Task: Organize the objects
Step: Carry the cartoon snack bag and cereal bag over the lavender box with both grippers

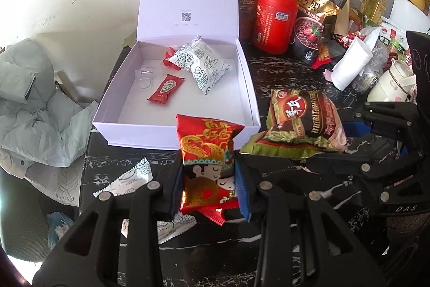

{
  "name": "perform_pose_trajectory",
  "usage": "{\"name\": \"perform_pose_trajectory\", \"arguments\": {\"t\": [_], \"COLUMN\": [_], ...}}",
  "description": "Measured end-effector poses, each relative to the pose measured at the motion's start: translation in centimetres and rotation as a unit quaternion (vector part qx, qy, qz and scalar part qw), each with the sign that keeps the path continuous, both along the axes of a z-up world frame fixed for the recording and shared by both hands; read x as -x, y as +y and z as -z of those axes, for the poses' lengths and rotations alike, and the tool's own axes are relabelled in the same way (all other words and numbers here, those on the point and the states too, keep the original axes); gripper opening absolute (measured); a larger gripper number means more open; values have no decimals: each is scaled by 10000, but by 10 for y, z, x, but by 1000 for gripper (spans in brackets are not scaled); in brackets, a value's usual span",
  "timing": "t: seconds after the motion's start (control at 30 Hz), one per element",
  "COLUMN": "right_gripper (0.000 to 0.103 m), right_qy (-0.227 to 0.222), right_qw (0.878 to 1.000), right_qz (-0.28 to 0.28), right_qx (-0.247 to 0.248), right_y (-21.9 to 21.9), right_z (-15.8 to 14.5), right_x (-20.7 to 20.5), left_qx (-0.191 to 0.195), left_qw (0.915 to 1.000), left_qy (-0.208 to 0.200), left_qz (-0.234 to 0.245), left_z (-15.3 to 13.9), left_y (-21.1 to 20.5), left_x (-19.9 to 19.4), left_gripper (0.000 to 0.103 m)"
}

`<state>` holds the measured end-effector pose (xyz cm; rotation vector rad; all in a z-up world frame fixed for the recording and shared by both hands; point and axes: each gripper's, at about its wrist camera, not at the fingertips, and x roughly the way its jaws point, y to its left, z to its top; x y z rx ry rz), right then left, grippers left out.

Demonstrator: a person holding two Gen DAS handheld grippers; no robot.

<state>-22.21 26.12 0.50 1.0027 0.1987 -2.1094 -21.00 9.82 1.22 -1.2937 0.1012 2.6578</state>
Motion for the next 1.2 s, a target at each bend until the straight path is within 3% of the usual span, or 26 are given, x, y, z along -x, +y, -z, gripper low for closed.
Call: {"name": "perform_pose_trajectory", "arguments": {"t": [0.57, 1.2], "right_gripper": [41, 41], "right_qy": [133, 341], "right_qw": [9999, 9991], "right_qz": [-37, -95], "right_qx": [29, 220], "right_y": [-16, -43], "right_z": [-2, -18], "right_x": [72, 143], "left_qx": [130, 176], "left_qw": [9996, 9989], "left_qy": [145, 386], "left_qz": [227, -207], "left_z": [-4, -14], "left_y": [-4, -34], "left_x": [68, 141], "left_gripper": [32, 32]}}
